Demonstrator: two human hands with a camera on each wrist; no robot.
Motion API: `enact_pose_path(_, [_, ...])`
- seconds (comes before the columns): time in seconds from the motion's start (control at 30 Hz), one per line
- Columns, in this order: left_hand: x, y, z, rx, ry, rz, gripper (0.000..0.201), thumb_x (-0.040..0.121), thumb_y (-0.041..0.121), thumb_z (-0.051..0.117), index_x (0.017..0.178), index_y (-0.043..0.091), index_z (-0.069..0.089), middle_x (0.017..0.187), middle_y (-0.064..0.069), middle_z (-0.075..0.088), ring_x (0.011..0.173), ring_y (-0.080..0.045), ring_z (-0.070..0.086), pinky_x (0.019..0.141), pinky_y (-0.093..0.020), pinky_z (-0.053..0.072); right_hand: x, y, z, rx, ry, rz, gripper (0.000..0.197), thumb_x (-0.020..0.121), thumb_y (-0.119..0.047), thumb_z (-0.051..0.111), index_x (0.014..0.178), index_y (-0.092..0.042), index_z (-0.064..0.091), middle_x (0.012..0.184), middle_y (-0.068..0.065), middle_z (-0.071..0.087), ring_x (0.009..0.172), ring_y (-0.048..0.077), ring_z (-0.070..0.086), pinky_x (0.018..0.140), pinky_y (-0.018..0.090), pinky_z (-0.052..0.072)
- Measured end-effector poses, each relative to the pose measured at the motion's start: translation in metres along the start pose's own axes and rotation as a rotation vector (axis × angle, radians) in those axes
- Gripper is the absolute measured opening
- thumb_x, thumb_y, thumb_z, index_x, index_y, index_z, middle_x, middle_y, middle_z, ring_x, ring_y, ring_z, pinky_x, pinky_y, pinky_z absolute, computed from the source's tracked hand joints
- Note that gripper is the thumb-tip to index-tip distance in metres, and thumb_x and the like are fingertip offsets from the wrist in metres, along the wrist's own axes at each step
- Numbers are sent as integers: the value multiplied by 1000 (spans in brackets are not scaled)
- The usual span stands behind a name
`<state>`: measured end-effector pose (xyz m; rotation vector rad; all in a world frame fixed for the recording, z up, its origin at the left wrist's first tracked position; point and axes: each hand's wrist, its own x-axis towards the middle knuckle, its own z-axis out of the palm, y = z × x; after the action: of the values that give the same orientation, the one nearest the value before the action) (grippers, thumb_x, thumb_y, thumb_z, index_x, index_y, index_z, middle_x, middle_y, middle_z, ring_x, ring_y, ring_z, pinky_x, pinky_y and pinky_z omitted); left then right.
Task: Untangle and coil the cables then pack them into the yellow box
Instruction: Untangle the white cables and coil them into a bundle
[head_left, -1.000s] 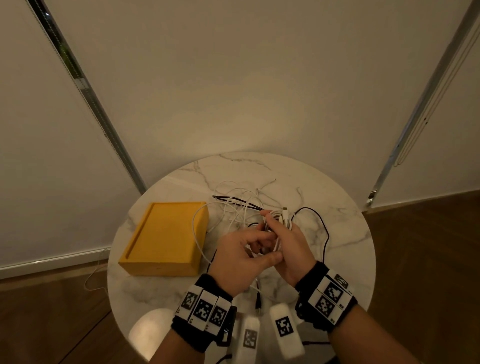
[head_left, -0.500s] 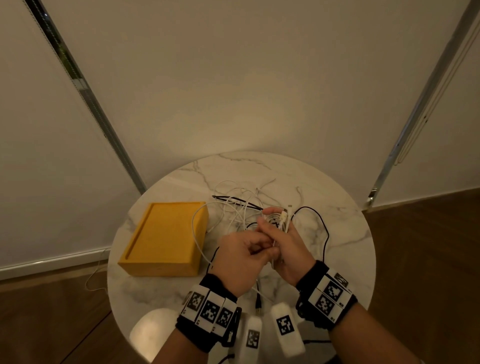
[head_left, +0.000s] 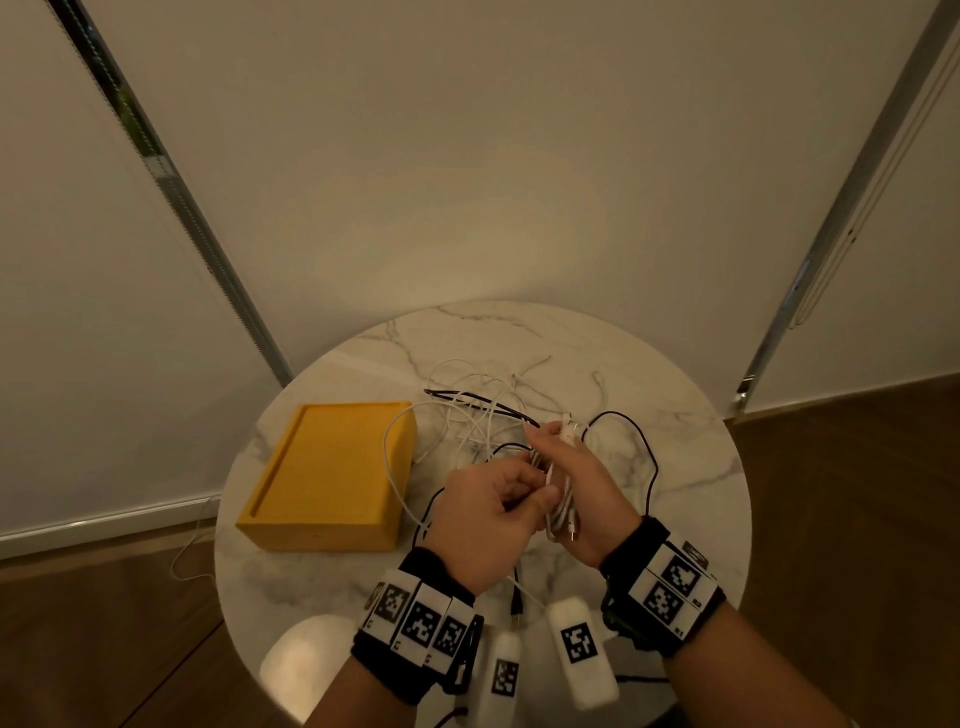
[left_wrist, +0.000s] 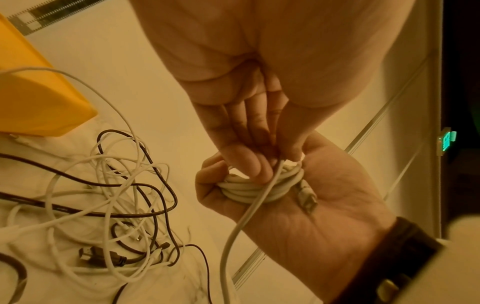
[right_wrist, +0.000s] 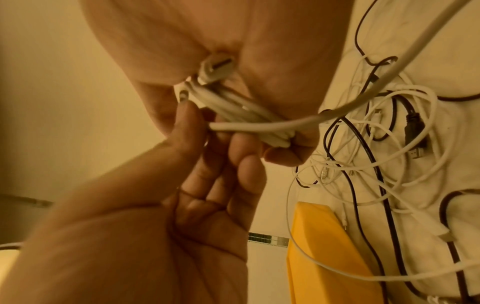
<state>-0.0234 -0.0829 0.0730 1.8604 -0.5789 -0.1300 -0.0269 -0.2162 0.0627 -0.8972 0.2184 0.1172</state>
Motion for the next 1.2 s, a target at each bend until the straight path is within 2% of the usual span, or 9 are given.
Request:
enact_pose_path(0.13, [1, 2, 0, 108, -32, 77, 8, 91, 22, 65, 88, 21, 72, 67, 2, 70, 61, -18, 65, 61, -43, 56, -3, 0, 5, -39, 50, -39, 18, 97, -25, 63, 84, -20, 53, 65, 2, 55, 56, 17, 58, 54, 32, 45])
enact_pose_path(0.3, [2, 2, -5, 202, -85, 147, 11, 92, 22, 67, 92, 24, 78, 73, 14, 70, 66, -5, 63, 63, -23, 51, -3, -2, 2, 28, 64, 16, 24, 98, -34, 57, 97, -10, 55, 80, 10, 58, 66, 19, 58, 57, 31, 53])
enact_pose_path(0.43, [0, 5, -6, 156, -96, 146, 14, 92, 20, 68, 98, 25, 79, 85, 11, 76, 78, -3, 70, 74, -30, 58, -7, -7, 6, 70, 29, 71, 31, 87, -42, 62, 88, -12, 57, 75, 9, 57, 64, 19, 55, 54, 30, 53])
enact_pose_path(0.63, [-1, 3, -4, 145, -31, 193, 10, 87, 25, 72, 96, 23, 76, 78, 6, 69, 72, -13, 65, 68, -34, 56, -7, -10, 5, 28, 117, -28, 28, 103, -30, 51, 82, -13, 59, 77, 11, 57, 62, 21, 55, 57, 32, 50])
enact_pose_path(0.77, [1, -5, -8, -98, 136, -47, 8, 94, 20, 66, 89, 14, 66, 70, 4, 64, 61, -7, 57, 58, -28, 48, -5, -18, 0, 64, 138, -53, 29, 105, -37, 46, 92, -13, 59, 76, 8, 57, 61, 21, 53, 55, 31, 45])
enact_pose_path(0.93, [-4, -20, -5, -254, -334, -581, 38, 104, 52, 35, 114, 28, 64, 83, -16, 73, 60, -23, 61, 52, -26, 46, -5, -23, 0, 178, 71, -60, 32, 102, -43, 47, 102, -13, 58, 75, 7, 55, 61, 21, 51, 59, 35, 44])
enact_pose_path(1.03, [-9, -17, 13, -363, -413, -596, 36, 105, 45, 37, 113, 25, 65, 103, -17, 74, 74, -21, 66, 57, -24, 51, -5, -22, 1, 154, 52, -65, 34, 101, -44, 48, 100, -12, 60, 76, 8, 55, 62, 21, 52, 59, 35, 44])
enact_pose_path(1.13, [-8, -20, 23, -382, -341, -544, 25, 104, 20, 47, 101, 7, 69, 101, -16, 72, 70, -15, 68, 60, -21, 52, -6, -25, -2, 116, 54, -69, 34, 101, -43, 48, 95, -12, 60, 75, 8, 55, 60, 22, 51, 56, 34, 44])
enact_pose_path(1.2, [-5, -23, 21, -434, -319, -545, 21, 102, 18, 52, 104, 4, 67, 97, -20, 71, 68, -19, 69, 64, -27, 53, -7, -28, -4, 109, 67, -73, 34, 102, -42, 47, 93, -12, 59, 74, 8, 53, 58, 21, 48, 55, 34, 41])
